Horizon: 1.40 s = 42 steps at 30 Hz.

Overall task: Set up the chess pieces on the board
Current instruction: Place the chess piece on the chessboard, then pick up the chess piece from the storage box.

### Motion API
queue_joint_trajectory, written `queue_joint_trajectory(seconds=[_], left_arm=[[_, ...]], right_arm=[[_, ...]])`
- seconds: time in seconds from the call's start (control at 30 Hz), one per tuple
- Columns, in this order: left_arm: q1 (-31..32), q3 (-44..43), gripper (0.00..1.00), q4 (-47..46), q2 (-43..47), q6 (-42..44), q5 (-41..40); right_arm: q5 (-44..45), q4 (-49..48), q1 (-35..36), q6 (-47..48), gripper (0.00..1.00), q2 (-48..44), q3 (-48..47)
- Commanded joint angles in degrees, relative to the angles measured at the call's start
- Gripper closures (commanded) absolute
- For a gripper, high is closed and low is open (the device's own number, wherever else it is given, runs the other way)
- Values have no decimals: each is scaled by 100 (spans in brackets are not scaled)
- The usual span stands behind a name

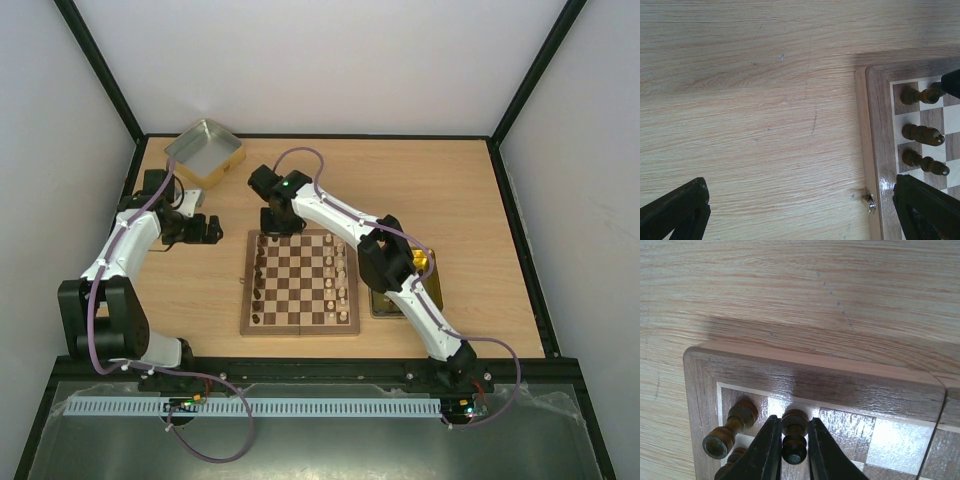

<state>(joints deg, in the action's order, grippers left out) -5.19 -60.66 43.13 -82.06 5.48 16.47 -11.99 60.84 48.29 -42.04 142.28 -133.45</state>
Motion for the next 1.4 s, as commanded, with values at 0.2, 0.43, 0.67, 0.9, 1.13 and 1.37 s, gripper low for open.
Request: queue_joint_trajectory(seconds=[0.2, 0.43, 0.67, 0.9, 1.13, 1.37], left_arm=[[-48, 28, 0, 28, -55, -45, 84], [-43, 31, 0, 28, -80, -42, 93], [-43, 37, 0, 20, -56, -45, 102], [-43, 55, 0, 20, -8, -46, 102], [-43, 64, 0, 20, 56, -45, 91], [-43, 91, 0, 11, 104, -41, 110]], right_arm=[[-71, 46, -14, 3, 82, 72, -155], [-70, 51, -13, 12, 77, 14, -155], [54, -21, -38, -77, 69, -155, -157], [421, -115, -243, -390, 63, -624, -112], [1297, -177, -790, -464, 64, -2001, 708], [2177, 318, -1161, -167, 65, -3762, 3228]])
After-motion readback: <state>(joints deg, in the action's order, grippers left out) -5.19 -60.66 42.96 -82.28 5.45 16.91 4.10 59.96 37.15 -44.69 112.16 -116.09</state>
